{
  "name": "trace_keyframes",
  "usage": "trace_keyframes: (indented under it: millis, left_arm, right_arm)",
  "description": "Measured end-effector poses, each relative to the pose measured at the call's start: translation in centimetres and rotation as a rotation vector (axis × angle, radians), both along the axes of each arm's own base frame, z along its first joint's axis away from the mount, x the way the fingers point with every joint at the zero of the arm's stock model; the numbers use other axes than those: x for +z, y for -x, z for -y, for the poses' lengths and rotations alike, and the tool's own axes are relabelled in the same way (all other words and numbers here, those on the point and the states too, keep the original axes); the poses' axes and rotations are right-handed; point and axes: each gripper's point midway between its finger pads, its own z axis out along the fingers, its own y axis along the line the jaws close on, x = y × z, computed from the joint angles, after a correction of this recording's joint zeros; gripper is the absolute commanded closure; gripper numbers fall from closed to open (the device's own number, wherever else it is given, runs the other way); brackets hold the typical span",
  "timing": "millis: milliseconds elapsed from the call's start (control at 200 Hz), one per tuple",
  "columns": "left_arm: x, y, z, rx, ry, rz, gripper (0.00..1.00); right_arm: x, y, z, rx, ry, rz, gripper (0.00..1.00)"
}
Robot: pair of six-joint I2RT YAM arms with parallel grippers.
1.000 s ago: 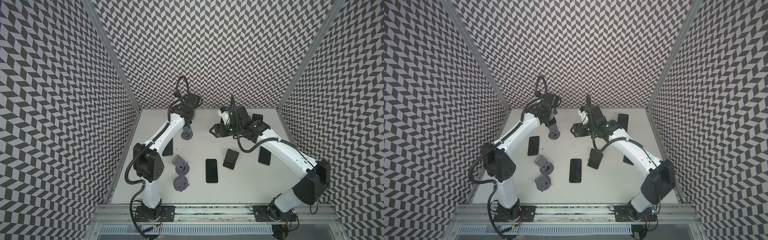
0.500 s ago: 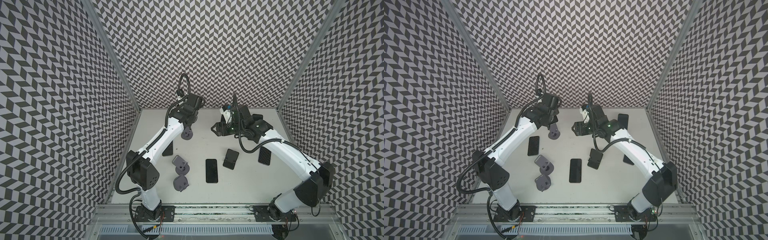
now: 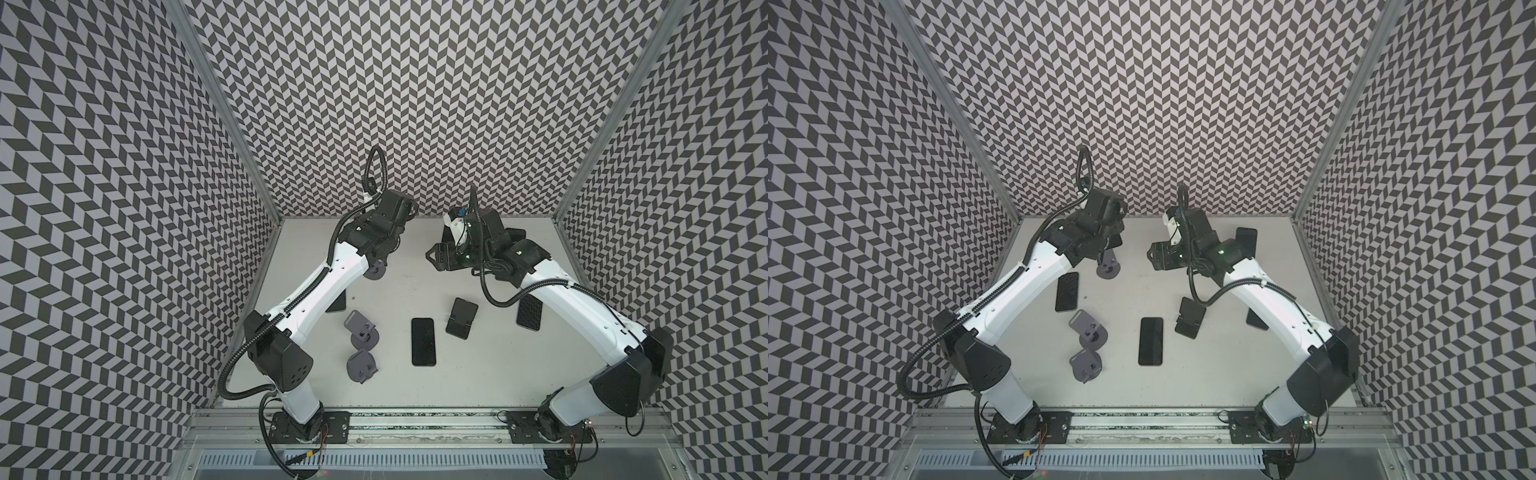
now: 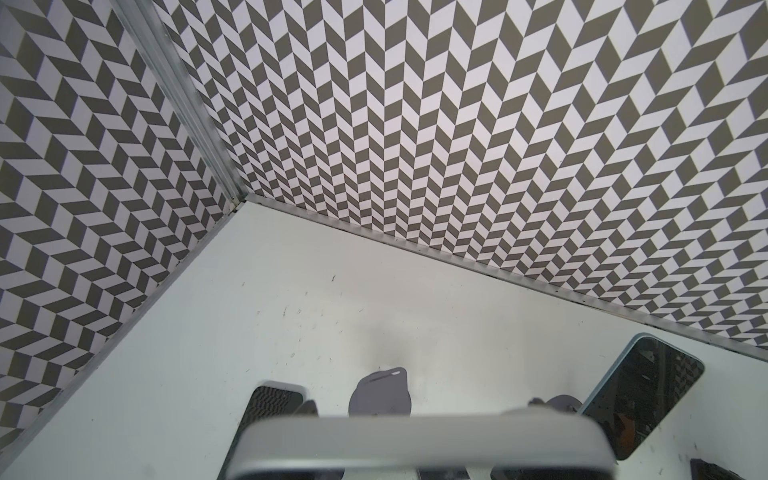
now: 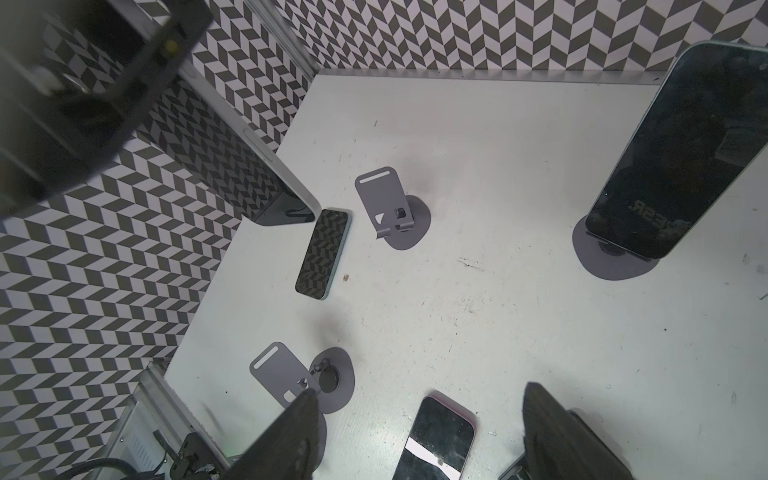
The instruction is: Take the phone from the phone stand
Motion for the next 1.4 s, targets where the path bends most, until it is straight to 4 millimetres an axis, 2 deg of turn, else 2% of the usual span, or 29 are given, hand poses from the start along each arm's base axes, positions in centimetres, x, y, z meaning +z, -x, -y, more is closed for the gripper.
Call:
trace_keyframes:
  millis: [250,666,951,1217,1402]
  left_arm:
    - [-0.5,0.8,1.8,-0.056,0.003,-0.018,0.33]
    - [-2.3,2.2,4.4,-0.148,0.016,-0.084,0.33]
    - [-3.4,2.7,5.3,-0.208,0.022,-0.132,0.33]
    - [-6.0,3.4,6.1,-0.273,0.001,-0.206,0.33]
    - [-8.9,4.2,6.3,-0.301,-0.008,-0.279,0.33]
  right_arm:
    - [1.6,0.1,1.6,-0.041,-0.011,0.039,0.26]
    - [0.5,0.0,4.9,-0.124,0.018,0.029,0.26]
    - [0.0,0.5,6.0,-0.145,0.027,0.026,0.27]
    - [0.0,0.4,6.2,-0.152,0.028,0.026,0.27]
    - [0.0,0.3,6.4,-0.157,0.029,0.027,0.27]
